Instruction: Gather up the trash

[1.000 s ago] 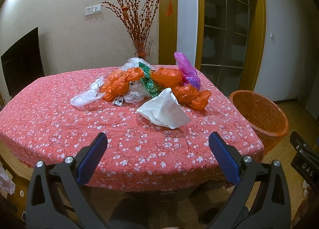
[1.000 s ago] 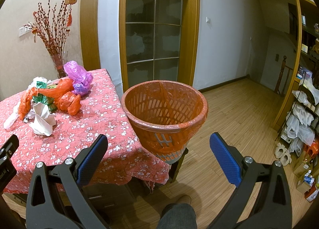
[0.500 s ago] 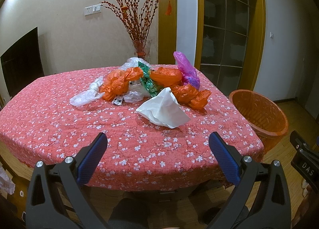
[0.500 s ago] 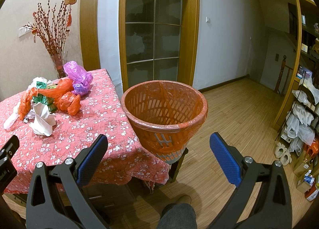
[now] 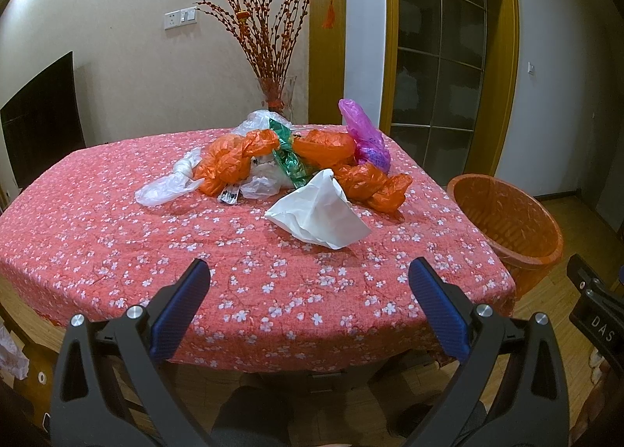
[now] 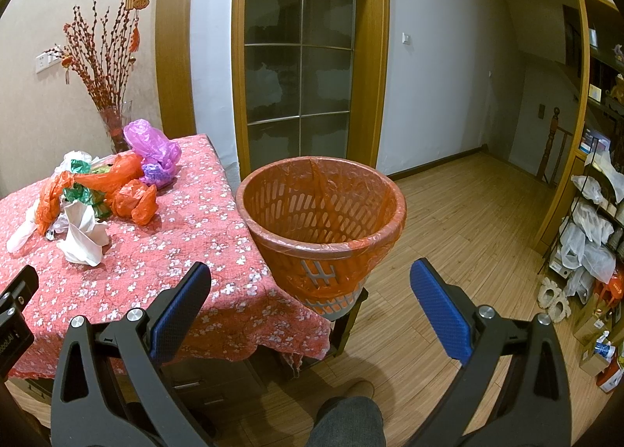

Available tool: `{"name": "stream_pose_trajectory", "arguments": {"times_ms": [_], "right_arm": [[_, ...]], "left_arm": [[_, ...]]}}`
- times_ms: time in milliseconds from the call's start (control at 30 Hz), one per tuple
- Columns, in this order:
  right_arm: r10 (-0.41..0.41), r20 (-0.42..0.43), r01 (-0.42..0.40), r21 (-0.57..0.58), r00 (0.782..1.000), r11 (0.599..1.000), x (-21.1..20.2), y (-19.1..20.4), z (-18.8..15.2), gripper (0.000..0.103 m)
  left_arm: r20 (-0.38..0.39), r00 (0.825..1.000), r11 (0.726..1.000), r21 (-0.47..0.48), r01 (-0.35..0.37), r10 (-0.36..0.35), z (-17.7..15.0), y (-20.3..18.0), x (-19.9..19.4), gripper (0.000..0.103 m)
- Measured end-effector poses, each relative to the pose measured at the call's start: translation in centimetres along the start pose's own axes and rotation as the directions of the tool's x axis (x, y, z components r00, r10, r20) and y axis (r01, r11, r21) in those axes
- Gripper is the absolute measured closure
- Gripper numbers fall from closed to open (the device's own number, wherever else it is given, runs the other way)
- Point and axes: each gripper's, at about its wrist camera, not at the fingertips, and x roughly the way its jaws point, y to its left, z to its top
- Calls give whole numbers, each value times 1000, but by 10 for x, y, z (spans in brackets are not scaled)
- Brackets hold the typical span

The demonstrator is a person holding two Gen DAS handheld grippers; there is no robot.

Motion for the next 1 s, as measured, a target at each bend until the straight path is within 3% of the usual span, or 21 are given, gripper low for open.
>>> {"name": "stream_pose_trajectory", "arguments": {"times_ms": [533,833,1000], "right_arm": [[17,-3,-17,-10,1000,1000,2,6,1,2],[161,-5,-161,-61,987,985,15,47,19,2],[308,-33,-309,-128,951,942,29,101,27,2]], "left_arm": [[-9,1000,1000,-13,-7,7,-1,4,2,4],[-36,997,993,-90,-75,72,9,51,25,4],[-71,990,980,-149,-130,121,18,99,44,4]]}}
